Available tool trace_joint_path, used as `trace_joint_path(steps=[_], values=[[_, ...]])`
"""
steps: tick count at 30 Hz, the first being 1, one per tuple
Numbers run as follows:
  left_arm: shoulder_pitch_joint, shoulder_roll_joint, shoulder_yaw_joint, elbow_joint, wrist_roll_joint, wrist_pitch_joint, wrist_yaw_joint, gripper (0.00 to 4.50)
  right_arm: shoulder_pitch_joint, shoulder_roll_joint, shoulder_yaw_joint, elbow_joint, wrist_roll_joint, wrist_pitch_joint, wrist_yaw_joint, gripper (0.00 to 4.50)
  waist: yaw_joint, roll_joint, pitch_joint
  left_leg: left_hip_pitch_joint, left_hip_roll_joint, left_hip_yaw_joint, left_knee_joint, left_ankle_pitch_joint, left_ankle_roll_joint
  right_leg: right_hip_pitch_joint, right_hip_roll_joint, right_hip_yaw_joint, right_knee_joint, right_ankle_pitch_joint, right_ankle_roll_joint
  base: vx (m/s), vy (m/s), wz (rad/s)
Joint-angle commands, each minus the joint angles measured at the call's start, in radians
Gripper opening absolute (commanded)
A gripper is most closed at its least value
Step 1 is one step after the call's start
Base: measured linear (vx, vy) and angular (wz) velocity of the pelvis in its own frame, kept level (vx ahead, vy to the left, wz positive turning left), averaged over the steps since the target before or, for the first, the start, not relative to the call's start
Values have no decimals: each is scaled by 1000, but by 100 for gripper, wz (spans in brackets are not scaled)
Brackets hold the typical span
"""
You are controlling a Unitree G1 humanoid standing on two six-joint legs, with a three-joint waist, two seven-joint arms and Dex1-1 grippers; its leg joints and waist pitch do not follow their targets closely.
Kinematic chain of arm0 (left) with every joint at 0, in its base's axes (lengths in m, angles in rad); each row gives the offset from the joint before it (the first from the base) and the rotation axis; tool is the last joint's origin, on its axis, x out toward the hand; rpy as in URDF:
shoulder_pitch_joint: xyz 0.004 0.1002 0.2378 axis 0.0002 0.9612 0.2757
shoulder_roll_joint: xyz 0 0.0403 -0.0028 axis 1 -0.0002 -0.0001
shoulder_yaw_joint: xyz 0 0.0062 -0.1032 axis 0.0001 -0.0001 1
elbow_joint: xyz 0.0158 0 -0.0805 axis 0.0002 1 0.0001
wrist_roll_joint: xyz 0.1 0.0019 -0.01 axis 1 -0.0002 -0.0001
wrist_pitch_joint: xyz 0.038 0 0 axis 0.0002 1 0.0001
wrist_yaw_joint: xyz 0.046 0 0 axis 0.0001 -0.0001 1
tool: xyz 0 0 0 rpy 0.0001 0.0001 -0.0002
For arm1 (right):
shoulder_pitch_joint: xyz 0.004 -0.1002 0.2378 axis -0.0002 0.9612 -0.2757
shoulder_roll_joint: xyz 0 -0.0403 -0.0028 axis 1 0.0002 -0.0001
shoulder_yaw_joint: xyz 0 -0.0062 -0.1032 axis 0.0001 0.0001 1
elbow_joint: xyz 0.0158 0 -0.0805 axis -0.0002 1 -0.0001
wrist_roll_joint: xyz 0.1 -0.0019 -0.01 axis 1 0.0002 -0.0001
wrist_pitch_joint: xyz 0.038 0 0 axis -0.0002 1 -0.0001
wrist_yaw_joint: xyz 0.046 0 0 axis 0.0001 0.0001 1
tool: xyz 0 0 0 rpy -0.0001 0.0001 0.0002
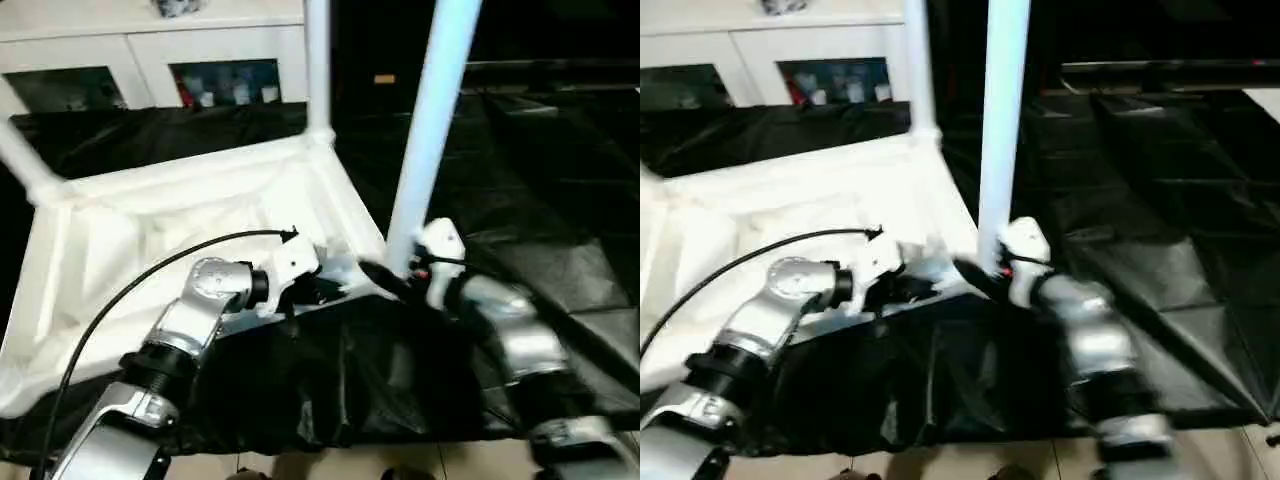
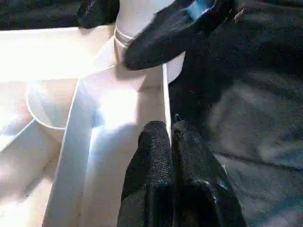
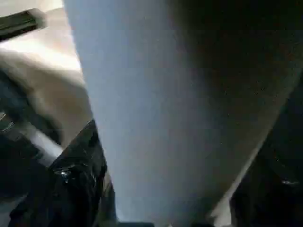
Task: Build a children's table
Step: Rotate leg to tighten
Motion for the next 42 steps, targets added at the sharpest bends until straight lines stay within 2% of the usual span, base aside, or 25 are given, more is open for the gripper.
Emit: trace_joint_path(steps=[1,3,5,7,11,19,20,22,23,24,25,26,27,28,29,30,32,34,36,37,38,39,40,41,42], values=[[3,6,-31,-22,-13,-21,-68,0,-6,-12,55,-2,24,23,118,362,5,-11,-61,6,9,16,-49,-97,144,58,-18,7,-41,104,-336,0,0,0],[2,11,-33,-19,-19,-24,-80,0,-8,-21,62,0,35,22,150,336,8,-12,-59,7,11,17,-51,-124,134,56,-21,9,-45,53,-335,0,0,0],[-9,35,-43,-10,-37,-24,-148,0,-11,-70,120,-20,58,54,334,325,9,-15,-57,5,10,15,-52,-138,127,57,-21,9,-46,22,-332,0,0,0],[-17,51,-53,-1,-41,-28,-185,0,-17,-93,151,-33,71,79,431,316,12,-13,-54,8,10,15,-53,-156,128,54,-19,9,-48,-3,-332,0,0,0],[-23,60,-56,8,-44,-29,-213,0,-18,-102,175,-51,81,101,499,279,22,-13,-54,9,13,15,-53,-147,121,51,-23,10,-46,5,-334,0,0,0],[-28,56,-48,15,-54,-23,-218,0,-2,-85,175,-70,111,120,505,253,25,-13,-54,7,10,14,-54,-142,105,53,-22,10,-45,9,-328,0,0,0],[-23,47,-40,13,-58,-21,-201,0,33,-76,164,-103,123,135,487,252,27,-10,-54,8,11,14,-54,-135,108,52,-22,10,-45,20,-326,0,0,0],[-21,44,-38,14,-59,-21,-193,0,46,-71,159,-114,125,138,478,252,29,-10,-54,8,12,13,-54,-129,110,52,-22,11,-45,34,-326,0,0,0],[-19,40,-33,17,-57,-20,-175,0,67,-60,148,-128,129,139,450,252,31,-10,-53,8,12,14,-55,-135,108,52,-22,10,-46,26,-324,0,0,0],[-18,33,-29,19,-51,-15,-146,0,82,-44,133,-133,126,132,403,252,32,-3,-55,9,12,13,-55,-141,104,52,-24,10,-45,19,-325,0,0,0],[-18,33,-29,19,-51,-15,-146,0,82,-44,133,-133,126,132,403,252,31,-6,-53,9,13,14,-57,-147,101,51,-23,10,-48,11,-322,0,0,0],[-18,24,-25,24,-38,-11,-103,0,96,-24,115,-135,119,126,339,251,30,-8,-49,8,12,13,-62,-189,81,50,-23,10,-53,-48,-312,0,0,0],[-24,4,-13,34,-18,-1,-19,0,108,19,83,-125,96,102,211,251,25,-5,-45,8,13,12,-67,-215,61,46,-26,13,-59,-99,-298,0,0,0],[-26,-7,-7,38,-13,6,14,0,113,38,69,-120,86,86,158,251,23,-2,-45,12,12,12,-69,-239,49,44,-27,13,-64,-139,-290,0,0,0],[-27,-13,-3,38,-13,10,29,0,116,48,62,-120,82,83,131,250,21,-5,-45,13,12,10,-71,-254,36,45,-29,13,-67,-175,-279,0,0,0],[-29,-30,5,37,-8,24,70,0,119,73,45,-115,72,92,60,250,16,-7,-44,14,9,9,-75,-272,16,44,-27,15,-74,-249,-248,0,0,0],[-28,-53,9,28,-2,41,114,0,125,106,28,-115,51,87,-31,249,10,-5,-43,9,7,6,-78,-270,5,44,-27,15,-77,-276,-225,0,0,0],[-27,-72,8,21,9,51,151,0,127,137,15,-111,41,86,-100,249,4,-4,-44,9,7,5,-79,-273,4,42,-26,15,-79,-276,-214,0,0,0],[-23,-120,-3,5,27,79,214,0,123,209,-8,-86,8,64,-261,249,-2,-4,-45,6,5,5,-78,-265,-1,42,-25,15,-79,-267,-210,0,0,0],[-24,-146,-4,2,38,92,260,0,112,242,-17,-62,-12,64,-349,249,-3,3,-48,6,4,5,-79,-257,-2,41,-25,14,-78,-266,-205,0,0,0],[-25,-173,-11,-1,56,99,305,0,94,276,-15,-27,-48,53,-450,249,-9,2,-47,7,5,7,-79,-242,-9,38,-24,15,-80,-252,-204,0,0,0],[-25,-187,-14,-2,65,102,330,0,84,294,-14,-9,-68,48,-503,249,-8,1,-50,4,2,3,-79,-232,-9,45,-23,12,-78,-243,-199,0,0,0],[-28,-209,-19,-1,82,105,371,0,66,321,-13,19,-94,42,-580,249,-8,2,-51,5,3,5,-77,-219,-10,43,-24,13,-78,-227,-200,0,0,0],[-29,-219,-27,1,93,101,386,0,55,344,-17,34,-89,25,-597,249,-11,3,-51,4,2,6,-76,-213,-11,41,-22,14,-77,-211,-203,0,0,0],[-30,-225,-34,4,99,93,395,0,50,362,-19,39,-79,12,-595,249,-9,1,-55,3,0,5,-73,-203,-3,45,-22,13,-74,-187,-205,0,0,0]])
